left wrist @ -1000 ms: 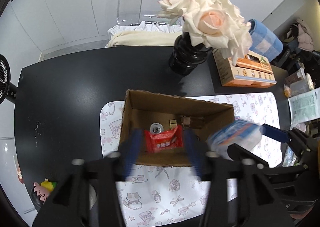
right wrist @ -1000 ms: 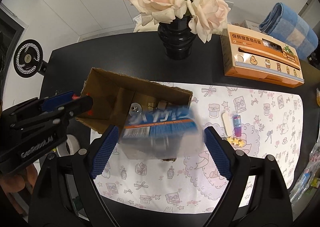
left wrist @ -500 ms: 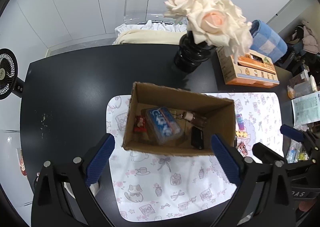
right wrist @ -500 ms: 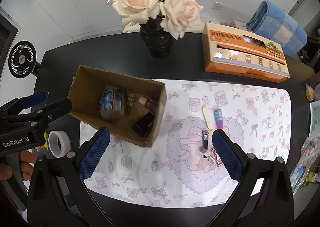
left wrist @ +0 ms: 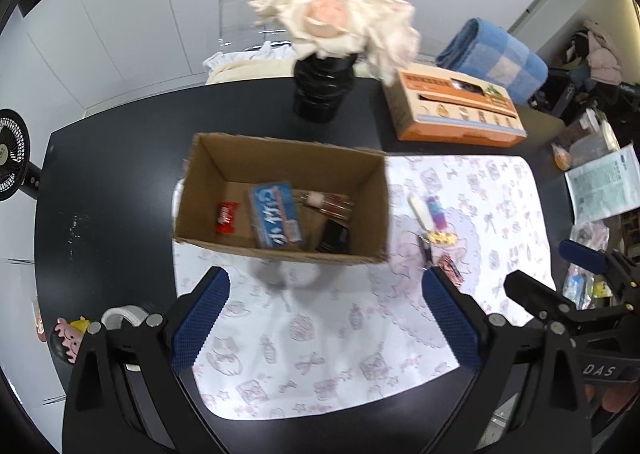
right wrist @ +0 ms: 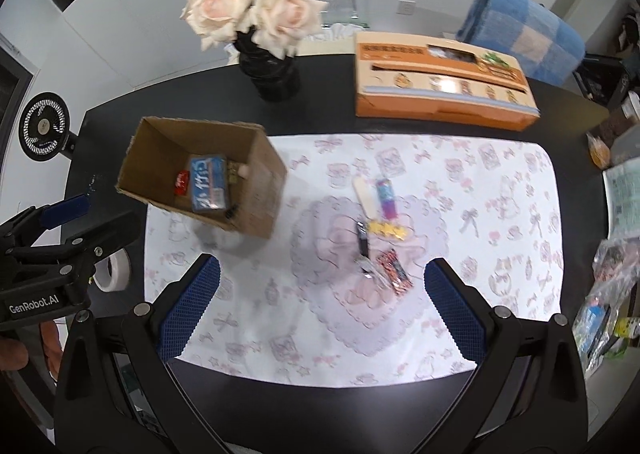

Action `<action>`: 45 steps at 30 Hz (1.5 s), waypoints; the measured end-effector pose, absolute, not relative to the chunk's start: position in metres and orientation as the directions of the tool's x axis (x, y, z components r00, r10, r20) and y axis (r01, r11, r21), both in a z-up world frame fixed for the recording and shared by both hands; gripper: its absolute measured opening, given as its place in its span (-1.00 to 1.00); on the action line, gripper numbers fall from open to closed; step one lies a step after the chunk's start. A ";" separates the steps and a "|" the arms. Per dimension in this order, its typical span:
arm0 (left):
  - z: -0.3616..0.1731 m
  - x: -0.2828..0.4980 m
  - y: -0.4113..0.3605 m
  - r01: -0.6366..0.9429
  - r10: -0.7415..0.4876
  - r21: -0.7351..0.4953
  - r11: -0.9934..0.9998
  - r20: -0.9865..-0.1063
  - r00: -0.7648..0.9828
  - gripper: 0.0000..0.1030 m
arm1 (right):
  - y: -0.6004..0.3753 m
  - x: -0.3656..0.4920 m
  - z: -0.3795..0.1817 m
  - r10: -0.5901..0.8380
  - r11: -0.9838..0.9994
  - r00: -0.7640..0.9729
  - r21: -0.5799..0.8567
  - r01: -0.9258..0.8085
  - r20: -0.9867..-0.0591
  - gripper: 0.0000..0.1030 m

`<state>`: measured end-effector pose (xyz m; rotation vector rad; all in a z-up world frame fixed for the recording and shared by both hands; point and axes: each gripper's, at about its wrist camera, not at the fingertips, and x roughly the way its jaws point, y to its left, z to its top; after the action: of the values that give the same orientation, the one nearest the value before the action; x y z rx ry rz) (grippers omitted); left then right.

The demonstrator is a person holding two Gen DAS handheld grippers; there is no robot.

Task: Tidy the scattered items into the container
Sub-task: 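Withdraw both tools over the mat and lower the right gripper toward the red-and-white candy bar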

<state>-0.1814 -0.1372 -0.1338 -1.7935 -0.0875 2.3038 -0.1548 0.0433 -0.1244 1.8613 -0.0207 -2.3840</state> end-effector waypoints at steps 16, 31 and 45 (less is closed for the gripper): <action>-0.164 -0.133 -0.047 -0.162 0.217 -0.190 -0.968 -0.960 -0.175 0.87 | 0.142 -0.102 -0.159 -0.084 -0.996 -0.191 0.076 0.049 -0.978 1.00; -0.232 -0.113 -0.013 -0.107 0.196 -0.184 -0.977 -0.974 -0.113 0.87 | 0.165 -0.104 -0.238 -0.088 -0.991 -0.112 0.075 0.114 -0.990 0.87; -0.299 -0.112 -0.015 -0.016 0.203 -0.203 -0.979 -0.977 -0.070 0.87 | 0.138 -0.149 -0.308 -0.082 -0.973 -0.084 0.062 0.224 -0.993 0.54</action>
<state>-0.1118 -0.0146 -0.2986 -2.0332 -0.2072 2.1838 -0.1489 0.1382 -0.3080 1.9713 0.1562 -2.1656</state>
